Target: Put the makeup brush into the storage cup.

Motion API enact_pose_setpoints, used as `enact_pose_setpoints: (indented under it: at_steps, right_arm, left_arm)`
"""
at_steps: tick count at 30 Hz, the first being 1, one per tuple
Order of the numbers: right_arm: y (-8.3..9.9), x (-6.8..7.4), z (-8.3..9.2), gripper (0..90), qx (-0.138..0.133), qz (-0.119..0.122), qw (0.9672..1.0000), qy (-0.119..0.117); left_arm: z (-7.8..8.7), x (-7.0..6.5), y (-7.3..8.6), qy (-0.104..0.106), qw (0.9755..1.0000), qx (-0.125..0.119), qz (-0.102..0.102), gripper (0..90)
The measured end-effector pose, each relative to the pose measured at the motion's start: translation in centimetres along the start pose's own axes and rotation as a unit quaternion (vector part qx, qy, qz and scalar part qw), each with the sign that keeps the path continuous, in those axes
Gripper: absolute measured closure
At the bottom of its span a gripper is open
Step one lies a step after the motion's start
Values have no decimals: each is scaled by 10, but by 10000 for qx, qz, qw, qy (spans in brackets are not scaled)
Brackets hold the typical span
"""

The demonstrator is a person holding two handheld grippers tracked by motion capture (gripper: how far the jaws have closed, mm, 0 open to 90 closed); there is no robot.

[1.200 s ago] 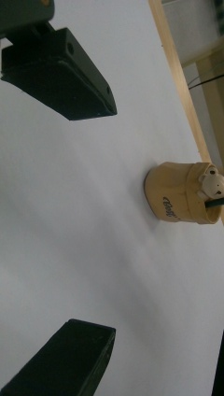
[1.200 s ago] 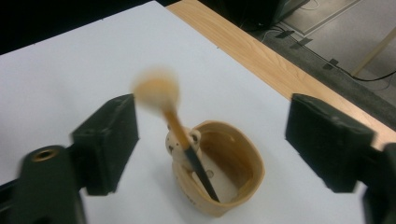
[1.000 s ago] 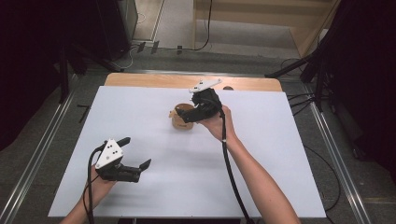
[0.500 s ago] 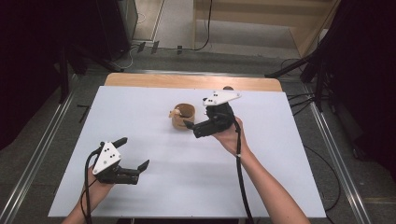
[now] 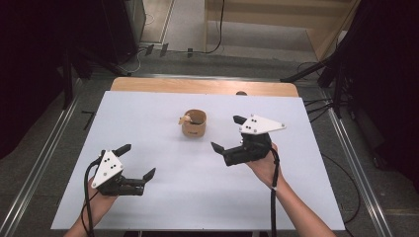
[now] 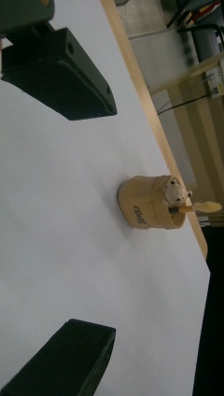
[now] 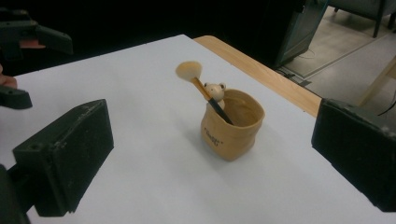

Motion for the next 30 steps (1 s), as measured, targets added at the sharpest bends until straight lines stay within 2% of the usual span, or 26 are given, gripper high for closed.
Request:
enact_pose_setpoints:
  at_steps: [4, 10, 17, 22, 26, 30]
  right_arm:
    - [9, 2, 15, 0, -138, 9, 9999, 83]
    - [29, 5, 33, 0, -169, 9, 9996, 220]
    - [53, 5, 50, 0, -157, -154, 9989, 410]
    - [66, 2, 62, 0, -206, -278, 9974, 630]
    - [76, 2, 68, 0, -148, -346, 9966, 732]
    - [89, -2, 77, 0, -168, -417, 9945, 942]
  left_arm:
    - [6, -1, -2, -37, 10000, -59, -57, 0]
    - [14, -2, 0, -40, 10000, -82, -24, 0]
    - [20, -1, 5, -92, 9999, -53, -1, 0]
    - [24, 1, 9, -138, 9999, -17, 38, 0]
    - [29, 2, 13, -157, 9999, 27, 36, 0]
    - [32, 3, 17, -187, 9998, 31, 76, 0]
Point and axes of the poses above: each handheld gripper's, and its own axes: z roughly backward along the jaws, y roughly out of its underside, x roughly to its left, the point moved 9 cm from there along -z, roughly forward along the jaws, and after that the axes turned 4 degrees about -y, right-handed, at the moved point
